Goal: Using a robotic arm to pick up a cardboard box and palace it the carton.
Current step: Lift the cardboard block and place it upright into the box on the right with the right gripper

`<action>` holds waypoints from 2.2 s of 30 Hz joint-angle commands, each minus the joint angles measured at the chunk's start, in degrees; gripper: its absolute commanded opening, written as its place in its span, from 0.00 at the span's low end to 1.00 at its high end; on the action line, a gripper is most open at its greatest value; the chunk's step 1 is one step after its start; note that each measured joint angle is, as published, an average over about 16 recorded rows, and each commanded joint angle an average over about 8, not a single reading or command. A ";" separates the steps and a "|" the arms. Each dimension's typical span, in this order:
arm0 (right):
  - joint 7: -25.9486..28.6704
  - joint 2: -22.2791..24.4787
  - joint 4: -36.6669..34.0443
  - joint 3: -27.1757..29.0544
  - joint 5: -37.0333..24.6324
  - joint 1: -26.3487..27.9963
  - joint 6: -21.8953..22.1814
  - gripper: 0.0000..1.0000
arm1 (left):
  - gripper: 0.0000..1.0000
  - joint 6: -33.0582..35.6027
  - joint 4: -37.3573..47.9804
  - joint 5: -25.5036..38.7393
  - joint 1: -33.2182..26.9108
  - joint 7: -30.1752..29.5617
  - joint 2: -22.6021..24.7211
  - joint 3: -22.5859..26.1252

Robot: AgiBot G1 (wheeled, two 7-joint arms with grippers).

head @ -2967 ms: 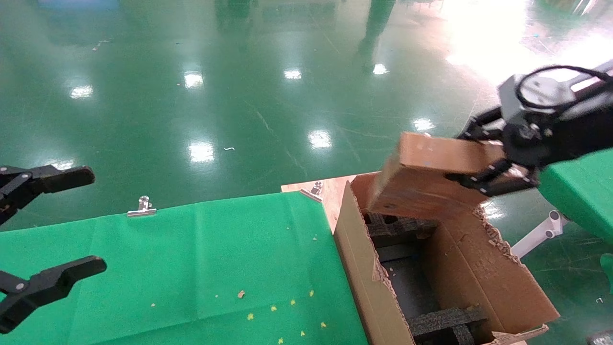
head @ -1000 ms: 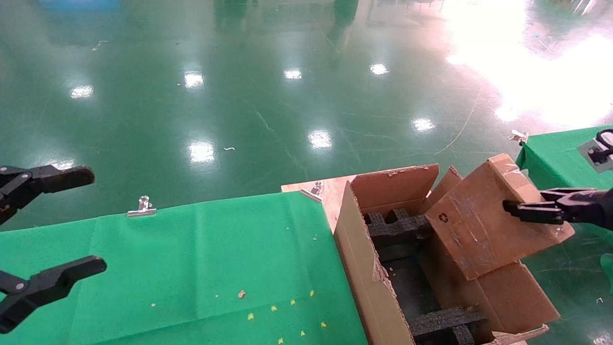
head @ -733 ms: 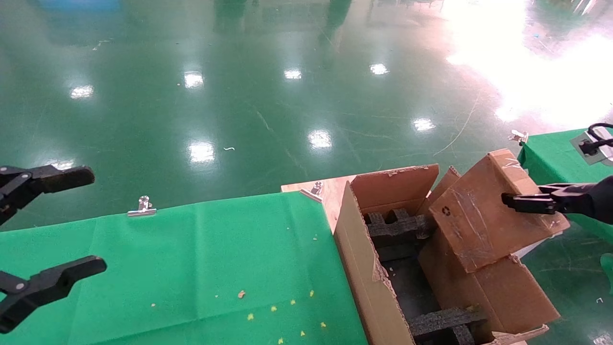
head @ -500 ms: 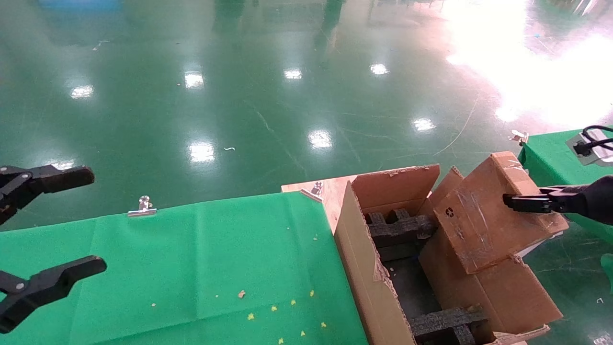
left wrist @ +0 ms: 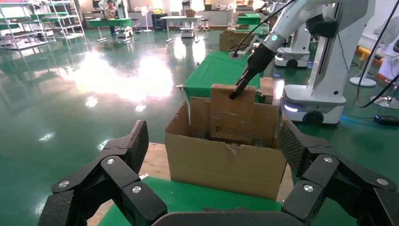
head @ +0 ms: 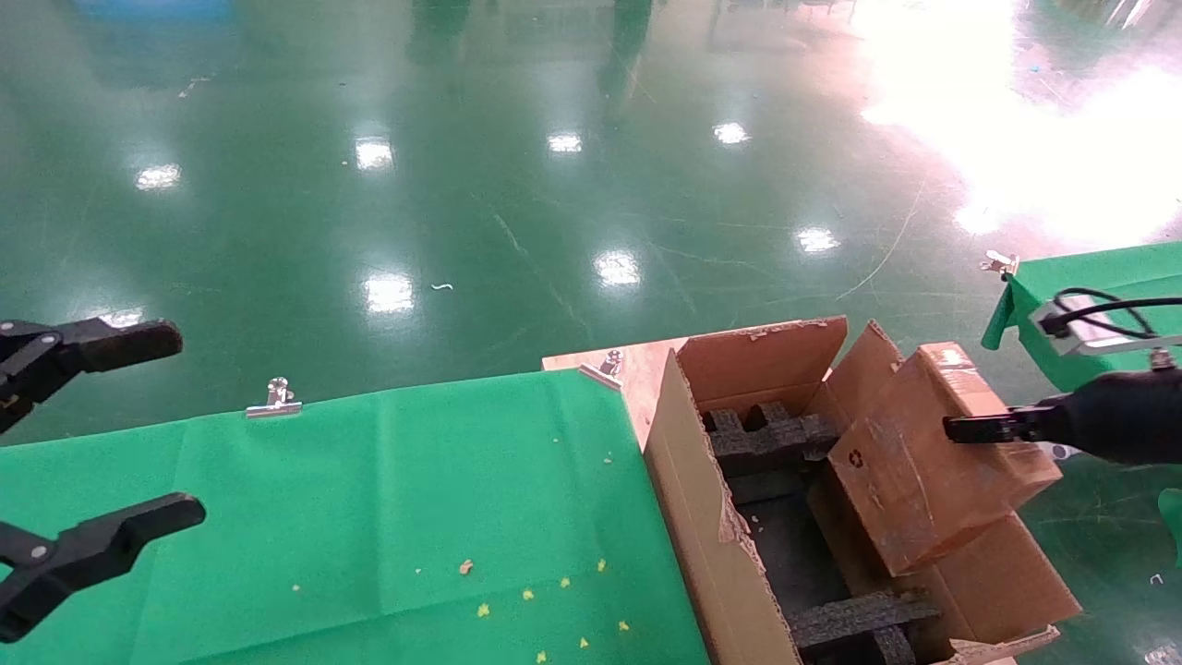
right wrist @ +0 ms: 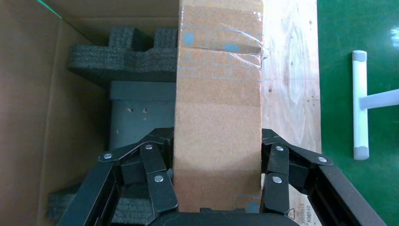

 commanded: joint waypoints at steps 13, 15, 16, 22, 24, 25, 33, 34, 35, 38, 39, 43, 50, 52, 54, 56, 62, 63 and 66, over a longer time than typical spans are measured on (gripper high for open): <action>8.73 -8.12 -0.02 -3.98 -4.24 -4.51 8.30 0.00 | 1.00 0.00 0.00 0.00 0.00 0.00 0.00 0.00; 9.60 -8.90 -0.13 -4.43 -4.80 -4.94 9.11 0.00 | 1.00 0.00 0.00 0.00 0.00 0.00 0.00 0.00; 9.96 -9.27 -0.17 -4.62 -5.02 -5.18 9.49 0.00 | 1.00 0.00 0.00 0.00 0.00 0.00 0.00 0.00; 11.29 -11.12 -0.19 -5.09 -5.31 -6.71 11.35 0.00 | 1.00 0.00 0.00 0.00 0.00 0.00 0.00 0.00; 11.42 -11.67 -0.23 -5.14 -5.29 -7.28 11.83 0.00 | 1.00 0.00 0.00 0.00 0.00 0.00 0.00 0.00; 11.45 -11.93 -0.28 -5.17 -5.27 -7.58 12.04 0.00 | 1.00 0.00 0.00 0.00 0.00 0.00 0.00 0.00; 11.14 -13.76 -1.19 -5.16 -4.85 -10.03 13.23 0.00 | 1.00 0.00 0.00 0.00 0.00 0.00 0.00 0.00; 11.08 -14.01 -1.35 -5.15 -4.77 -10.37 13.34 0.00 | 1.00 0.00 0.00 0.00 0.00 0.00 0.00 0.00; 11.03 -14.25 -1.52 -5.13 -4.68 -10.70 13.44 0.00 | 1.00 0.00 0.00 0.00 0.00 0.00 0.00 0.00; 10.87 -14.96 -2.01 -5.04 -4.34 -11.74 13.69 0.00 | 1.00 0.00 0.00 0.00 0.00 0.00 0.00 0.00; 10.82 -15.18 -2.17 -5.00 -4.20 -12.09 13.76 0.00 | 1.00 0.00 0.00 0.00 0.00 0.00 0.00 0.00; 10.48 -15.95 -2.94 -4.72 -3.52 -13.52 14.10 0.00 | 1.00 0.00 0.00 0.00 0.00 0.00 0.00 0.00; 9.60 -16.88 -4.73 -3.80 -1.82 -15.91 14.50 0.00 | 1.00 0.00 0.00 0.00 0.00 0.00 0.00 0.00; 9.24 -17.10 -5.20 -3.54 -1.34 -16.55 14.42 0.00 | 1.00 0.00 0.00 0.00 0.00 0.00 0.00 0.00; 8.82 -17.31 -5.63 -3.29 -0.91 -17.17 14.28 0.00 | 1.00 0.00 0.00 0.00 0.00 0.00 0.00 0.00; 8.42 -17.51 -6.04 -3.09 -0.54 -17.79 14.12 0.00 | 1.00 0.00 0.00 0.00 0.00 0.00 0.00 0.00; 7.44 -18.16 -7.51 -2.74 0.32 -19.63 13.53 0.00 | 1.00 0.00 0.00 0.00 0.00 0.00 0.00 0.00; 7.30 -18.26 -7.80 -2.68 0.46 -19.95 13.44 0.00 | 1.00 0.00 0.00 0.00 0.00 0.00 0.00 0.00; 6.84 -18.57 -8.65 -2.46 0.95 -20.90 13.22 0.00 | 1.00 0.00 0.00 0.00 0.00 0.00 0.00 0.00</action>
